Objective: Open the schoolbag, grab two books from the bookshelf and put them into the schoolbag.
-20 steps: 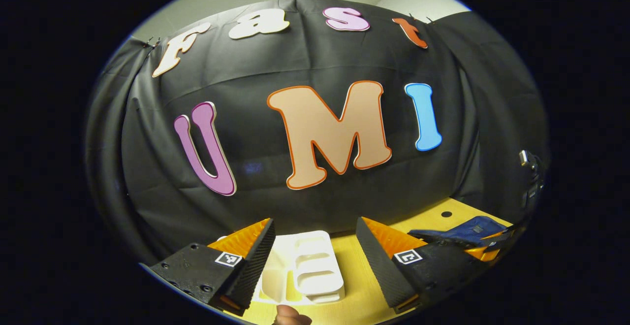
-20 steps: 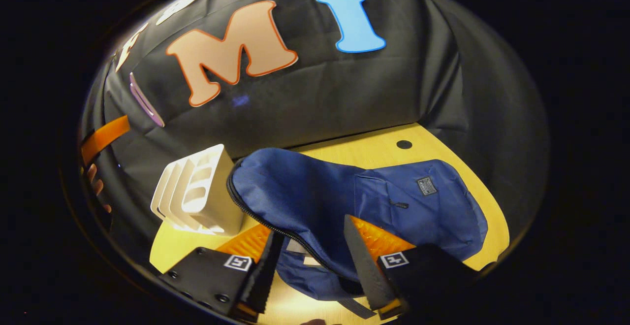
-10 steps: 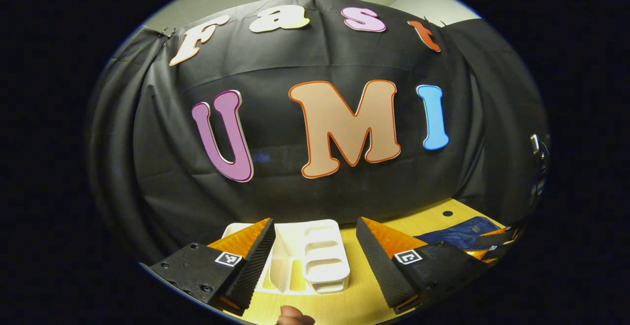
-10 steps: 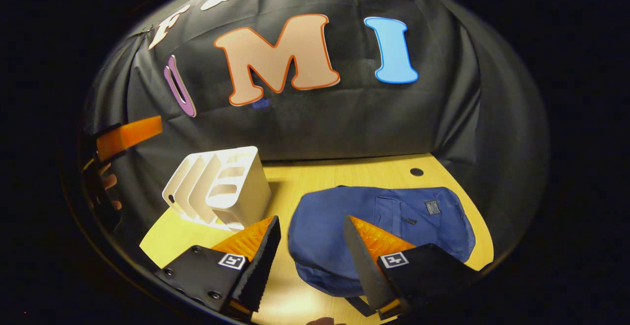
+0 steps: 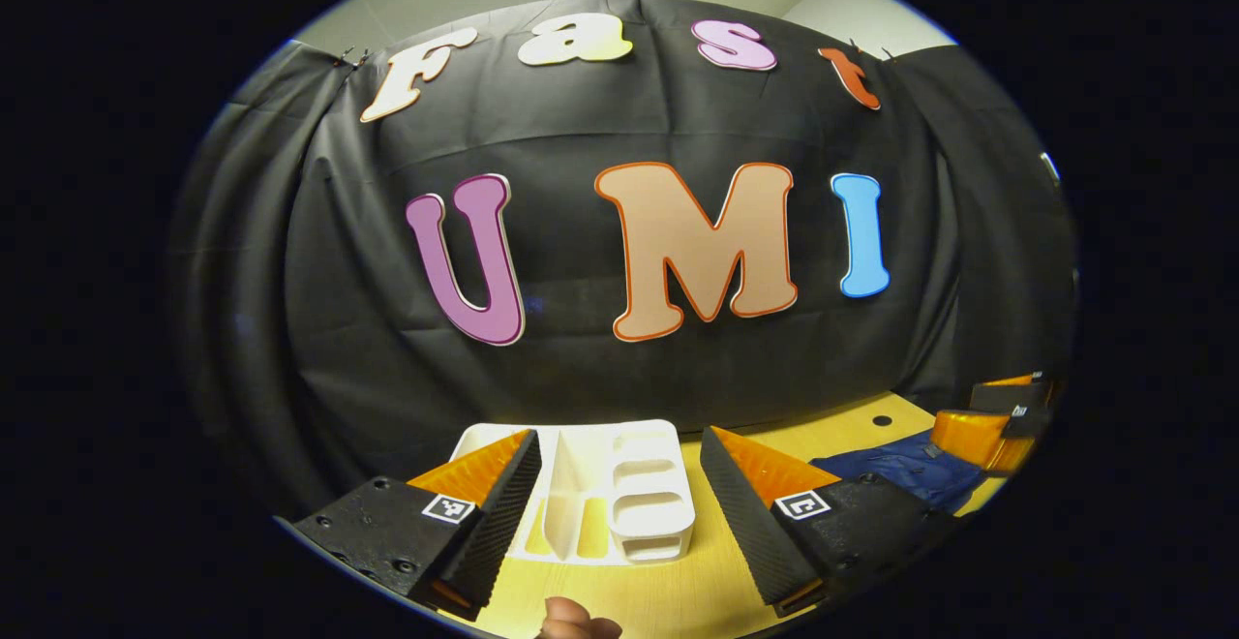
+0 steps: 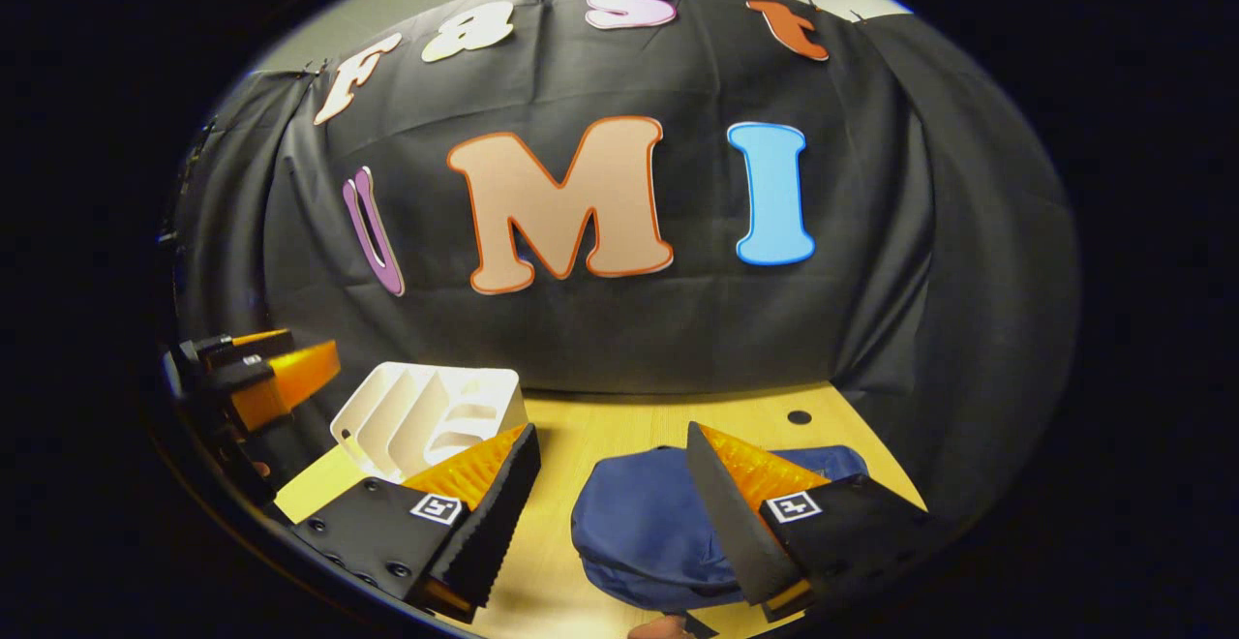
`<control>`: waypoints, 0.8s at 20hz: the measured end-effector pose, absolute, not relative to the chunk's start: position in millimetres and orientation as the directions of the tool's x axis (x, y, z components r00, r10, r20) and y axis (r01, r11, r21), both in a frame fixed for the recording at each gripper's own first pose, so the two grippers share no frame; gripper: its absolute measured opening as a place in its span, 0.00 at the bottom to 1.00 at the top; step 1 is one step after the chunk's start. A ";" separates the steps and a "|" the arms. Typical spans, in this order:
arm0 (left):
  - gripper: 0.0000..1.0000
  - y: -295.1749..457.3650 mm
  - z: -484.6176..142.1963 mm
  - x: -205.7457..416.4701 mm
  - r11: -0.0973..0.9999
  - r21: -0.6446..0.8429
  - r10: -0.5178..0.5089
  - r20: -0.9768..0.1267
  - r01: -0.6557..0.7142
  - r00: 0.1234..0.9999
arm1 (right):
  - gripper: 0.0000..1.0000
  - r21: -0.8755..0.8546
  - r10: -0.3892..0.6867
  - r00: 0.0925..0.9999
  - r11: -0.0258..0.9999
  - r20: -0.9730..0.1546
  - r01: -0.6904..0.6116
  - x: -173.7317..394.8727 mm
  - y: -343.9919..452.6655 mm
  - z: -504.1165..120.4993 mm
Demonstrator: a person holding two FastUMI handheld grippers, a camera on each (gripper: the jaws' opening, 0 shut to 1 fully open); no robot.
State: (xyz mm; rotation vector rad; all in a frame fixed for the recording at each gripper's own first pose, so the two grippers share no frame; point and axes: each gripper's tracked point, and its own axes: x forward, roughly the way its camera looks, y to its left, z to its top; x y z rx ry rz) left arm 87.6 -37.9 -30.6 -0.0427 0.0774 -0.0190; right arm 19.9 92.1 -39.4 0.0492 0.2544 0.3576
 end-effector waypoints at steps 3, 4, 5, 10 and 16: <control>1.00 -36.6 -22.8 83.5 0.999 -0.048 -0.020 -0.068 0.017 0.997 | 0.94 0.095 0.342 0.925 0.939 -0.166 -0.330 13.8 90.5 -7.4; 0.95 -37.7 -21.6 82.1 0.998 -0.055 -0.021 -0.067 0.018 0.998 | 0.94 0.092 0.337 0.930 0.941 -0.144 -0.326 12.2 90.1 2.1; 0.96 -37.3 -20.0 79.7 0.998 -0.055 -0.021 -0.073 0.017 0.997 | 0.94 0.091 0.331 0.936 0.942 -0.120 -0.322 10.3 88.1 13.5; 1.00 -37.8 -8.5 75.6 0.998 -0.064 -0.028 -0.050 0.025 0.998 | 0.94 0.115 0.308 0.951 0.946 -0.017 -0.304 6.0 83.2 56.7; 0.96 -38.8 2.6 73.7 0.998 -0.060 -0.033 -0.028 0.031 0.999 | 0.94 0.107 0.308 0.951 0.946 -0.012 -0.305 -2.2 85.4 64.7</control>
